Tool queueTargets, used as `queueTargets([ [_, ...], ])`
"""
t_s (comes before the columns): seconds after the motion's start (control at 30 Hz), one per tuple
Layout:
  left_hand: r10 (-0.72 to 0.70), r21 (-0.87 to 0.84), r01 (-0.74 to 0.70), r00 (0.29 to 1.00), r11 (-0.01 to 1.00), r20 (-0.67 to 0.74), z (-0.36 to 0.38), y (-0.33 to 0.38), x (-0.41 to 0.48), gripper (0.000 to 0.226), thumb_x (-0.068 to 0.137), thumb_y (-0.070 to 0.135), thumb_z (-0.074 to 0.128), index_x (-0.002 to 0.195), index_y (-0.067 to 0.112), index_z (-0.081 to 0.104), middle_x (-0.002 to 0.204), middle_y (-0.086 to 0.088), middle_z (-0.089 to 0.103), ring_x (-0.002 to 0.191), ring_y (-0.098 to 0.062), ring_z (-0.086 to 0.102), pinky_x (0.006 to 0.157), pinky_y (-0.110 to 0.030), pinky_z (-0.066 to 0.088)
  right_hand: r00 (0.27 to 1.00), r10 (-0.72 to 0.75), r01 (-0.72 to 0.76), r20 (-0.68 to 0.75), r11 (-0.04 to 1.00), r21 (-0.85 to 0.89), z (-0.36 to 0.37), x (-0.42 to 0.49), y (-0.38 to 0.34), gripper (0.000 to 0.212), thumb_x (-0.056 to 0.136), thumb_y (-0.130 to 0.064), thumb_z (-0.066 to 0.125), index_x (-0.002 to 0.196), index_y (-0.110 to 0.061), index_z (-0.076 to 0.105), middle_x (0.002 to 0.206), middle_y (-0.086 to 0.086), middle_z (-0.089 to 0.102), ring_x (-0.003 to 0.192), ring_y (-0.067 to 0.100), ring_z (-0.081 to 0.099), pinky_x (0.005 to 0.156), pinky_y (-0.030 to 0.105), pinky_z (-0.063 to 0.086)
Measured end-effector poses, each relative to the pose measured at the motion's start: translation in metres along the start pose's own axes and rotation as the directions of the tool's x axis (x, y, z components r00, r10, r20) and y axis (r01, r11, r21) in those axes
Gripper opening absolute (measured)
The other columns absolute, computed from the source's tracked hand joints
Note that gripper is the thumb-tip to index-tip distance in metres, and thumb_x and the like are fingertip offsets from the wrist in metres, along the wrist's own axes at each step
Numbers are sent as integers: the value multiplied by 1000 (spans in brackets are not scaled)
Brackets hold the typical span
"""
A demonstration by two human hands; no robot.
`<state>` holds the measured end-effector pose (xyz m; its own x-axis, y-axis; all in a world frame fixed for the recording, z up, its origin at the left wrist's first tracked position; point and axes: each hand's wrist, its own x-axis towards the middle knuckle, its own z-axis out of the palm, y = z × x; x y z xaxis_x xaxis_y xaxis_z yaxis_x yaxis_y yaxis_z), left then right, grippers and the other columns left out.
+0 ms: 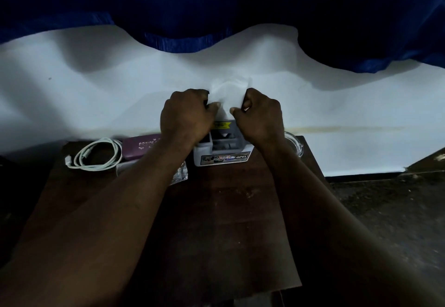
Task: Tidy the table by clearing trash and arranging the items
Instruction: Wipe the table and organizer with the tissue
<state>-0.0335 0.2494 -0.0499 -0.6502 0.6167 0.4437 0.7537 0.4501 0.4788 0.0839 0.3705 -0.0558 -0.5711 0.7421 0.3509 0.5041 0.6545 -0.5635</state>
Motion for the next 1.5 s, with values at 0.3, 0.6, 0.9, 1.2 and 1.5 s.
queueTargets([
  [0.3,-5,122,-4,997,993,73,-1,-3,3,40,78,58,66,90,21,76,84,-5,74,82,-33,69,63,-30,44,1000,10,-10,-16,1000,-16,-1,0,5,30,80,-36,74,74,-17,52,64,-6,58,63,19,56,58,28,37],
  [0.6,-54,133,43,995,990,82,5,-7,4,40,82,48,66,107,18,74,103,-13,74,98,-40,68,72,-35,48,999,-9,13,-30,991,131,-4,1,-3,15,82,-33,80,88,-30,66,74,-17,63,69,-3,59,65,14,42],
  [0.9,-3,26,3,1000,1000,2,-3,-5,3,35,83,45,68,102,17,77,96,-12,77,92,-38,70,75,-38,53,999,-47,47,21,999,-23,0,0,4,30,78,-31,80,75,-18,54,68,-10,61,67,15,61,58,25,42],
  [1.2,-24,-16,25,998,1000,62,-11,-7,5,47,88,62,58,63,23,57,62,0,61,67,-24,61,62,-30,41,998,31,-28,-46,998,65,-2,1,2,37,80,-35,78,65,-30,45,63,-13,57,61,6,55,58,25,39],
  [1.5,-5,67,-6,988,998,154,-7,-9,2,35,81,54,66,87,20,73,86,-5,73,87,-32,68,70,-33,50,999,11,-7,-34,993,119,0,-4,-1,19,80,-36,79,83,-24,64,72,-15,65,72,10,65,67,26,49],
])
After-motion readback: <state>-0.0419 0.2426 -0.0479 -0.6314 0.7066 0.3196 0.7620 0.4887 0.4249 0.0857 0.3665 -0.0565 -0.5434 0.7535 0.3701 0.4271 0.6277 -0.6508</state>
